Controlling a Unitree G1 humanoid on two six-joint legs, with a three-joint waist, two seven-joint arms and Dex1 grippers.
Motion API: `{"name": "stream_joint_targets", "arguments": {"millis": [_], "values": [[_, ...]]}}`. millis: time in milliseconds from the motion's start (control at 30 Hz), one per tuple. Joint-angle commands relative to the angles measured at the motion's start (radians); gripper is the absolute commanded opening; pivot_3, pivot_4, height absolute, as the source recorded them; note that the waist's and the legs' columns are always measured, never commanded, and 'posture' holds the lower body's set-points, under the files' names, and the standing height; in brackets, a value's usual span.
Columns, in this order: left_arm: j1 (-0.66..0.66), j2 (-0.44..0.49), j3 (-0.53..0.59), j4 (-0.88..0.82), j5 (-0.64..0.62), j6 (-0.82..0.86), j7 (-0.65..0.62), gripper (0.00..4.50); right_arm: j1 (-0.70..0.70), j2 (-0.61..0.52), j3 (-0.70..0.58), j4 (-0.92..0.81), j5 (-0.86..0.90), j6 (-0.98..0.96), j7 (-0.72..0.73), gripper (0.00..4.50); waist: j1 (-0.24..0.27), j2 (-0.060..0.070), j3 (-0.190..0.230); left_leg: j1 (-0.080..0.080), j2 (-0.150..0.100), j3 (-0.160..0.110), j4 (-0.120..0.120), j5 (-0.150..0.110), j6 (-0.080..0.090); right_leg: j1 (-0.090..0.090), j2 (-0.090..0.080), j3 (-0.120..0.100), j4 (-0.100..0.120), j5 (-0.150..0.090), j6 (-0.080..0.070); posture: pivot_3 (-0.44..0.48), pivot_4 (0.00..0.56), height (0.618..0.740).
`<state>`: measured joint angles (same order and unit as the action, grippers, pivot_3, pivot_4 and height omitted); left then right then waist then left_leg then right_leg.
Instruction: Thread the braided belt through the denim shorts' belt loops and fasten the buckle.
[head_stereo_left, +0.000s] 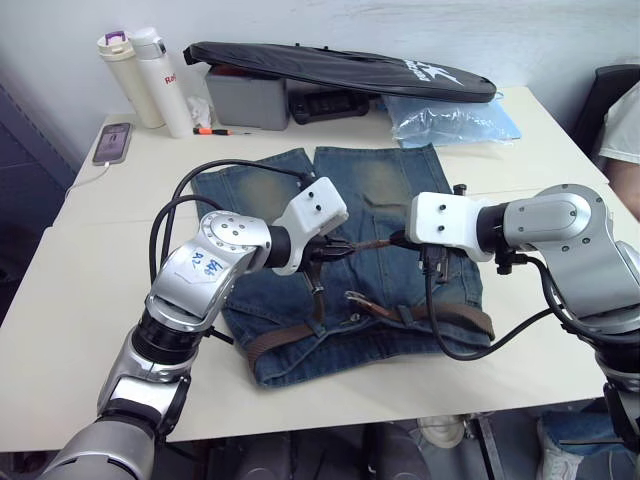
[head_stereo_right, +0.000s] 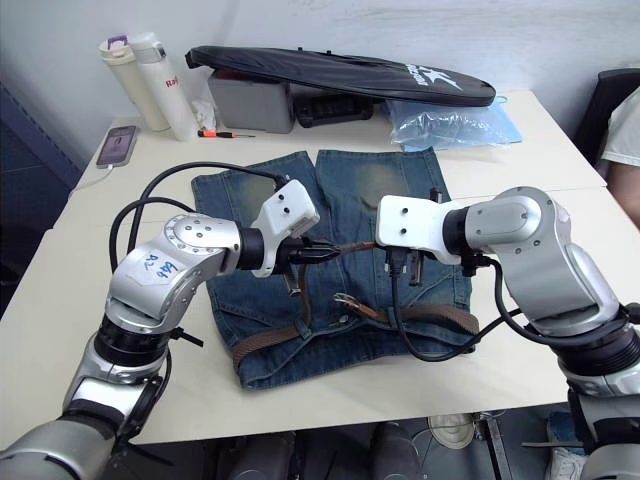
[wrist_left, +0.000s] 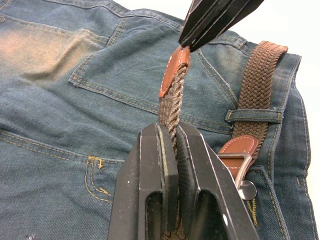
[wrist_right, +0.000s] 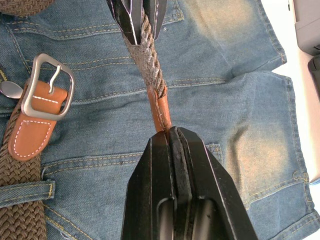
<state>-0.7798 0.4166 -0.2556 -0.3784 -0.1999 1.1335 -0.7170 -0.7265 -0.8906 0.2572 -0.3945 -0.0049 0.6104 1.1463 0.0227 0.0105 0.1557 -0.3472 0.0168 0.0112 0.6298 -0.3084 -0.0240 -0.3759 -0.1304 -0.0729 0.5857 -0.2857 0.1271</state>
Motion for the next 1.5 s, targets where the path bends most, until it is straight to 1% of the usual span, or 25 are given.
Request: {"name": "stream_joint_targets", "arguments": {"millis": [33,233,367,533,633,700,767,967,1033,1133,1167,1267,1333,1500], "values": [[-0.002,0.021,0.025,-0.023,-0.010,-0.004,0.030,0.05,0.002,0.004,-0.020,-0.037,0.017,-0.008,-0.011,0.00,0.000,0.000,0.000,0.000,0.000,0.000,0.000,0.000,0.000,0.000,0.000,0.000,0.000,0.000,0.000,0.000,0.150,0.740],[0.005,0.026,0.027,-0.025,-0.030,-0.009,0.053,0.05,0.000,0.009,-0.018,-0.027,0.019,-0.038,-0.029,0.00,0.000,0.000,0.000,0.000,0.000,0.000,0.000,0.000,0.000,0.000,0.000,0.000,0.000,0.000,0.000,0.000,0.150,0.740],[0.010,0.026,0.024,-0.027,-0.040,-0.017,0.066,0.05,-0.004,0.038,-0.033,-0.043,0.088,0.016,-0.014,0.00,0.000,0.000,0.000,0.000,0.000,0.000,0.000,0.000,0.000,0.000,0.000,0.000,0.000,0.000,0.000,0.000,0.150,0.740],[0.011,0.033,0.022,-0.028,-0.049,-0.024,0.070,0.05,-0.016,0.042,-0.032,-0.053,0.090,0.048,-0.028,0.00,0.000,0.000,0.000,0.000,0.000,0.000,0.000,0.000,0.000,0.000,0.000,0.000,0.000,0.000,0.000,0.000,0.150,0.740],[0.011,0.046,0.012,-0.024,-0.038,-0.037,0.079,0.00,-0.024,0.047,-0.034,-0.056,0.106,0.076,-0.028,0.97,0.000,0.000,0.000,0.000,0.000,0.000,0.000,0.000,0.000,0.000,0.000,0.000,0.000,0.000,0.000,0.000,0.150,0.740],[0.012,0.056,0.008,-0.021,-0.042,-0.044,0.077,0.00,-0.032,0.049,-0.031,-0.055,0.110,0.076,-0.031,1.82,0.000,0.000,0.000,0.000,0.000,0.000,0.000,0.000,0.000,0.000,0.000,0.000,0.000,0.000,0.000,0.000,0.150,0.740],[0.017,0.063,0.009,-0.026,-0.055,-0.041,0.070,0.00,-0.036,0.043,-0.029,-0.061,0.111,0.074,-0.033,2.78,0.000,0.000,0.000,0.000,0.000,0.000,0.000,0.000,0.000,0.000,0.000,0.000,0.000,0.000,0.000,0.000,0.150,0.740],[0.023,0.075,0.011,-0.029,-0.067,-0.044,0.071,0.00,-0.031,0.038,-0.057,-0.063,0.132,0.086,-0.050,2.78,0.000,0.000,0.000,0.000,0.000,0.000,0.000,0.000,0.000,0.000,0.000,0.000,0.000,0.000,0.000,0.000,0.150,0.740],[0.028,0.088,0.012,-0.033,-0.071,-0.048,0.065,0.00,-0.021,0.021,-0.078,-0.065,0.144,0.090,-0.049,2.78,0.000,0.000,0.000,0.000,0.000,0.000,0.000,0.000,0.000,0.000,0.000,0.000,0.000,0.000,0.000,0.000,0.150,0.740],[0.054,0.150,0.027,-0.030,-0.079,-0.089,0.024,0.00,0.025,-0.025,-0.107,-0.074,0.181,0.105,-0.022,2.78,0.000,0.000,0.000,0.000,0.000,0.000,-0.001,0.000,0.000,0.000,0.000,0.000,-0.001,0.000,0.000,0.000,0.150,0.740],[0.073,0.170,0.049,-0.030,-0.093,-0.101,0.007,0.00,0.059,-0.034,-0.112,-0.093,0.204,0.115,-0.013,2.78,0.000,0.000,0.000,0.000,0.000,0.000,-0.001,0.000,0.000,0.000,0.000,0.000,-0.001,0.000,0.000,0.000,0.150,0.740],[0.125,0.213,0.092,-0.029,-0.120,-0.131,-0.028,0.00,0.129,-0.038,-0.108,-0.151,0.244,0.142,-0.014,2.78,-0.001,0.000,0.000,0.000,0.000,0.000,-0.001,0.000,0.000,0.000,0.000,0.000,-0.001,0.000,0.000,0.000,0.150,0.740],[0.149,0.235,0.098,-0.032,-0.130,-0.144,-0.044,0.00,0.162,-0.001,-0.114,-0.186,0.279,0.196,-0.054,2.78,-0.003,0.000,0.000,0.000,0.000,0.000,-0.002,0.000,-0.001,0.000,0.000,0.000,-0.001,0.000,0.000,0.000,0.150,0.740],[0.218,0.261,0.119,-0.058,-0.158,-0.195,-0.081,0.00,0.259,0.028,-0.052,-0.272,0.275,0.254,-0.137,2.78,0.003,-0.001,0.000,0.000,0.000,0.000,-0.001,0.000,-0.001,0.000,0.000,0.000,-0.001,0.000,0.000,0.000,0.150,0.740]]}}
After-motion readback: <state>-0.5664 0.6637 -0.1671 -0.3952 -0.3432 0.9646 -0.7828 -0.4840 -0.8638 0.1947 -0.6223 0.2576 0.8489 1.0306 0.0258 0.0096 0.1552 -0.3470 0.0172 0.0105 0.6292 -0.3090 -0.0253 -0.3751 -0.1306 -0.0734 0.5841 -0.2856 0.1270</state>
